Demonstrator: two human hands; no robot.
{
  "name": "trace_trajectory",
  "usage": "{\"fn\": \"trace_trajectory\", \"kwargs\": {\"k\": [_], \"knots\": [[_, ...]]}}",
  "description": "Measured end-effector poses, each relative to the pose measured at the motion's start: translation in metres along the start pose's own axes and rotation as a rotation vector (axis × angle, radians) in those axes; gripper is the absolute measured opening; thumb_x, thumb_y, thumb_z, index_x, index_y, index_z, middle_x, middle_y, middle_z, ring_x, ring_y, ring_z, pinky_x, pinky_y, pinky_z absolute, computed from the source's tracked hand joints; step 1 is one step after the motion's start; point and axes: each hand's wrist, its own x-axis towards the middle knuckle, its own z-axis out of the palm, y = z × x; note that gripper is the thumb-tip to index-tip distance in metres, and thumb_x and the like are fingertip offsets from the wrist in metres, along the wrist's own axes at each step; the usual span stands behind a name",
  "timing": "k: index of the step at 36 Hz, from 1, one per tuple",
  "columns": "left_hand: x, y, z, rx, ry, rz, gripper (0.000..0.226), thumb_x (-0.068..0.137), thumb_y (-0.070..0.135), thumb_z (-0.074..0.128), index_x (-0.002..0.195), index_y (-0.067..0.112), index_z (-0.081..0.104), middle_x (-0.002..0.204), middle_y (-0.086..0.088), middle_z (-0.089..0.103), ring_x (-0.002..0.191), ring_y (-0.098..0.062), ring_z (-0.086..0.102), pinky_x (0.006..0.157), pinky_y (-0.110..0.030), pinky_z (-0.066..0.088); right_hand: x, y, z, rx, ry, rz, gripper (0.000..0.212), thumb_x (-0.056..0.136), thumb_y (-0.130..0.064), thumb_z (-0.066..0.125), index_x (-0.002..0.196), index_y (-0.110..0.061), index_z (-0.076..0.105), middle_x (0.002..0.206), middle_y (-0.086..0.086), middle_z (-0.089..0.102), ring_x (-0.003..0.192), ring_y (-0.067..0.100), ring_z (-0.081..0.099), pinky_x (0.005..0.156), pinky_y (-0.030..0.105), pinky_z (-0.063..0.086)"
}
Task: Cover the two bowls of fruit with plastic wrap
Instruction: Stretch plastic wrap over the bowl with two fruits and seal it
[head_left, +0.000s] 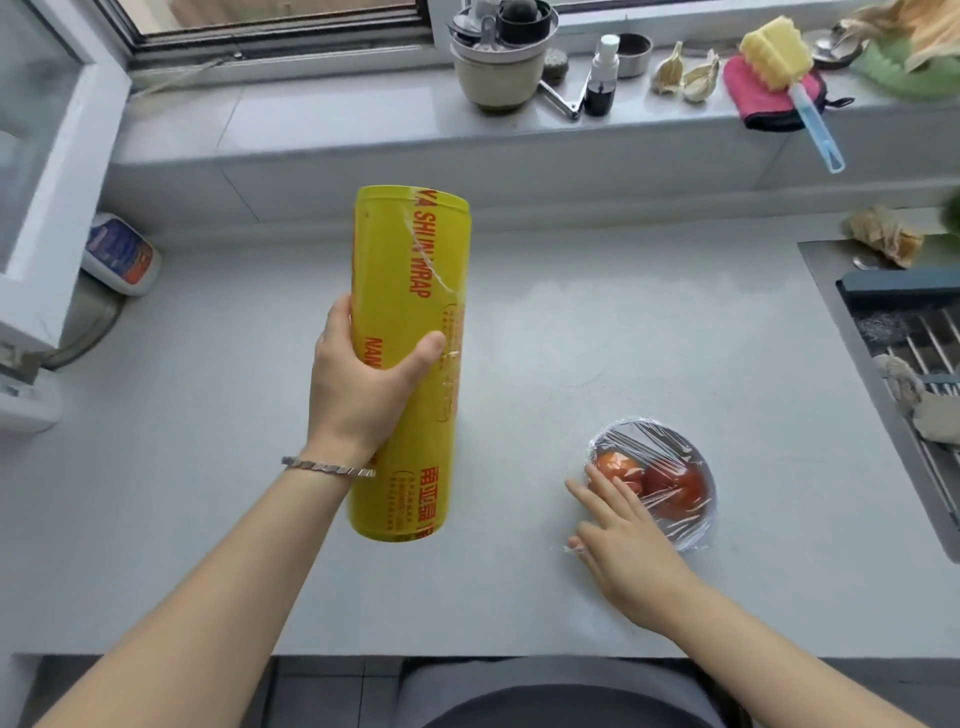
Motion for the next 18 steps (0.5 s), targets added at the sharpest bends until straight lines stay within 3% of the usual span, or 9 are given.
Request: {"fn": "trace_trajectory", "kwargs": {"k": [2, 4, 5, 9, 13, 16, 18], "knots": [[0.005, -0.002, -0.007, 0.011, 0.033, -0.028, 0.074, 0.067, 0.057, 0.071, 0.128, 0.026, 0.042, 0.12, 0.003, 0.057, 0.099, -0.016, 0.059, 0.071, -0.026, 0.05, 0.001, -0.004, -0.012, 0.034, -0.045, -0.038, 0.03, 0.089, -0.041, 0.035, 0.092, -0.025, 0.06, 0.148, 0.004, 0.034, 0.141, 0.027, 0.026, 0.114, 0.028, -0.014], [0.005, -0.005, -0.01, -0.022, 0.047, -0.07, 0.068, 0.073, 0.049, 0.072, 0.129, 0.025, 0.042, 0.118, 0.004, 0.057, 0.096, -0.016, 0.06, 0.067, -0.023, 0.049, 0.006, -0.007, -0.022, 0.189, -0.126, -0.127, 0.056, 0.085, -0.043, 0.047, 0.134, -0.019, 0.036, 0.152, -0.008, -0.005, 0.144, 0.017, -0.012, 0.111, 0.023, -0.021], [0.004, -0.007, -0.009, -0.048, 0.052, -0.099, 0.065, 0.074, 0.047, 0.071, 0.128, 0.024, 0.043, 0.115, 0.005, 0.058, 0.094, -0.015, 0.061, 0.066, -0.022, 0.049, 0.007, -0.012, -0.031, 0.299, -0.195, -0.129, 0.07, 0.084, -0.046, 0.051, 0.143, -0.02, 0.022, 0.152, -0.011, -0.009, 0.142, 0.012, -0.019, 0.112, 0.022, -0.018], [-0.003, -0.013, 0.0, -0.171, 0.082, -0.259, 0.057, 0.073, 0.045, 0.073, 0.119, 0.024, 0.048, 0.102, 0.008, 0.062, 0.088, -0.013, 0.063, 0.072, -0.031, 0.053, 0.023, -0.042, -0.078, 0.796, -0.112, -0.007, 0.084, 0.085, -0.05, 0.056, 0.147, -0.03, 0.003, 0.155, -0.017, -0.001, 0.141, -0.003, -0.004, 0.113, 0.018, 0.001], [-0.006, -0.011, 0.013, -0.388, 0.062, -0.475, 0.058, 0.07, 0.045, 0.075, 0.115, 0.018, 0.05, 0.103, -0.001, 0.065, 0.087, -0.019, 0.066, 0.075, -0.038, 0.055, 0.048, -0.08, -0.094, 0.997, -0.013, 0.004, 0.104, 0.075, -0.055, 0.064, 0.146, -0.03, -0.007, 0.154, -0.013, 0.008, 0.141, 0.002, 0.012, 0.115, 0.025, 0.016], [-0.009, -0.008, 0.018, -0.46, -0.003, -0.495, 0.06, 0.051, 0.057, 0.077, 0.097, 0.021, 0.058, 0.099, -0.006, 0.07, 0.087, -0.026, 0.069, 0.081, -0.047, 0.056, 0.065, -0.091, -0.098, 1.19, 0.09, 0.103, 0.099, 0.073, -0.056, 0.062, 0.147, -0.027, 0.003, 0.147, -0.009, 0.029, 0.132, 0.005, 0.034, 0.109, 0.025, 0.029], [-0.015, -0.006, 0.021, -0.511, -0.072, -0.483, 0.055, 0.057, 0.052, 0.078, 0.097, 0.018, 0.061, 0.098, -0.01, 0.071, 0.088, -0.03, 0.069, 0.08, -0.05, 0.056, 0.075, -0.088, -0.103, 1.385, 0.129, 0.163, 0.093, 0.068, -0.062, 0.062, 0.143, -0.025, 0.022, 0.137, -0.007, 0.047, 0.119, 0.008, 0.051, 0.103, 0.033, 0.042]]}}
